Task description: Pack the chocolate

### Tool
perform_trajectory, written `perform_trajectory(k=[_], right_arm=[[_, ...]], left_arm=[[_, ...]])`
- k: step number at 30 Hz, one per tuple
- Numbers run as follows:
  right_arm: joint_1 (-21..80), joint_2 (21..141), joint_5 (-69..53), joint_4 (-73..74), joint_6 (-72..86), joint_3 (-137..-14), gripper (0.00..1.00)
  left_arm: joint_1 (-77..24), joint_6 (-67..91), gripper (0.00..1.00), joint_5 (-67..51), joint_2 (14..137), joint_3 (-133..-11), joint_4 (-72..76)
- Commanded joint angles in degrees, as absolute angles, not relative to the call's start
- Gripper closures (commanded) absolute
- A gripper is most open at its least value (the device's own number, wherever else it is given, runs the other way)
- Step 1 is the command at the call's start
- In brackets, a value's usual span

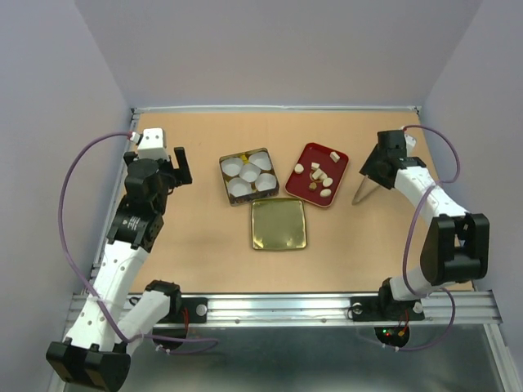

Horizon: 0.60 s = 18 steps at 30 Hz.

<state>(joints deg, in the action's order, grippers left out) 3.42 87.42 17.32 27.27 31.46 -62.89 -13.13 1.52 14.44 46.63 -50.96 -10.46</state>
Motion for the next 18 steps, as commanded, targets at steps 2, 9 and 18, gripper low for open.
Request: perform_trajectory(k=[2, 9, 18], right_arm=[[3.69, 82.36, 14.5, 30.23, 29.0, -61.0, 0.38], [3.6, 81.38, 17.4, 30.59, 32.16, -56.87, 0.31], [3.69, 92.45, 20.48, 26.37, 33.84, -59.32, 0.13]], left_arm=[[-13.18, 0.79, 0.07, 12.75, 48.16, -51.94, -7.38], [-13.18, 0.44, 0.07, 11.87, 50.01, -53.35, -7.03], [-13.18, -1.67, 0.07, 11.69, 49.4, -52.03, -7.12]])
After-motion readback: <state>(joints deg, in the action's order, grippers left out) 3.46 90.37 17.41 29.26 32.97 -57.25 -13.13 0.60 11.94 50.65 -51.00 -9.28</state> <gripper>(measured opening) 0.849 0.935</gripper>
